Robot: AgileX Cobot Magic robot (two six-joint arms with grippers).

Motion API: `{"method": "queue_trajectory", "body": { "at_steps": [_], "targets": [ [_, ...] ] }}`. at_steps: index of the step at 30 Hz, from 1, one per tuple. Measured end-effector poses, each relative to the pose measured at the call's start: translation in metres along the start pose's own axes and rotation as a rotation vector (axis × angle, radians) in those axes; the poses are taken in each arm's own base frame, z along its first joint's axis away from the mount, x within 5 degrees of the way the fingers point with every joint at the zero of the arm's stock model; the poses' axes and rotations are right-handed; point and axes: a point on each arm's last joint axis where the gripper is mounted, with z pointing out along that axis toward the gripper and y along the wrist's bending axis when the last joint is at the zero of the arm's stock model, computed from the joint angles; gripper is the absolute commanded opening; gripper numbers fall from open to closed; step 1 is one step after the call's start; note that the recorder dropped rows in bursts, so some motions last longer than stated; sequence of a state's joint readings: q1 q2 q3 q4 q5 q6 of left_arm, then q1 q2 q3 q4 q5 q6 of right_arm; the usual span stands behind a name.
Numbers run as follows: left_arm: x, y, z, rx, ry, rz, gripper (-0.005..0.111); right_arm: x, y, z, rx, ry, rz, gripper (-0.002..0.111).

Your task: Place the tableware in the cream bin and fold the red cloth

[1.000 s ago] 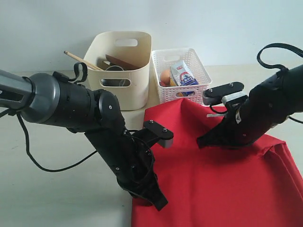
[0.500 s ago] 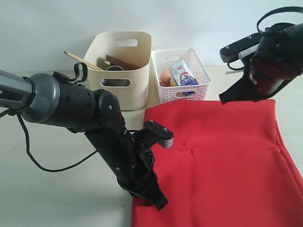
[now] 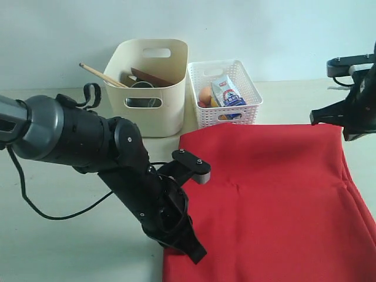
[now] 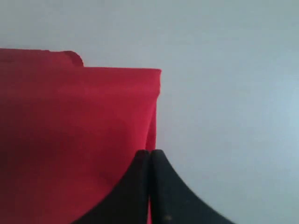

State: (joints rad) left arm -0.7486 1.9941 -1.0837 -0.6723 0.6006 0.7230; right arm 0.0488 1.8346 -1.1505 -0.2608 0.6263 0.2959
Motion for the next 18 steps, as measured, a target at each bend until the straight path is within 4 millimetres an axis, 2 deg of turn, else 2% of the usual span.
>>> {"method": "queue_trajectory", "body": {
  "at_steps": [3,6,8,14,18],
  "targets": [
    [0.005,-0.001,-0.008,-0.03,-0.033,0.002,0.0,0.002,-0.006,0.003,-0.101,0.033,0.051,0.0],
    [0.007,-0.005,-0.024,-0.047,-0.085,-0.004,0.0,0.001,-0.009,0.003,-0.248,0.039,0.084,0.001],
    [0.008,-0.008,-0.038,-0.059,-0.135,-0.013,0.0,0.001,-0.015,0.003,-0.325,0.038,0.117,0.005],
    [0.013,-0.024,-0.08,-0.076,-0.287,-0.03,0.0,0.002,-0.047,0.004,-0.395,0.044,0.244,0.035],
    [0.019,-0.04,-0.118,-0.076,-0.402,-0.012,0.0,0.007,-0.06,0.004,-0.409,0.066,0.244,0.056]
  ]
}}
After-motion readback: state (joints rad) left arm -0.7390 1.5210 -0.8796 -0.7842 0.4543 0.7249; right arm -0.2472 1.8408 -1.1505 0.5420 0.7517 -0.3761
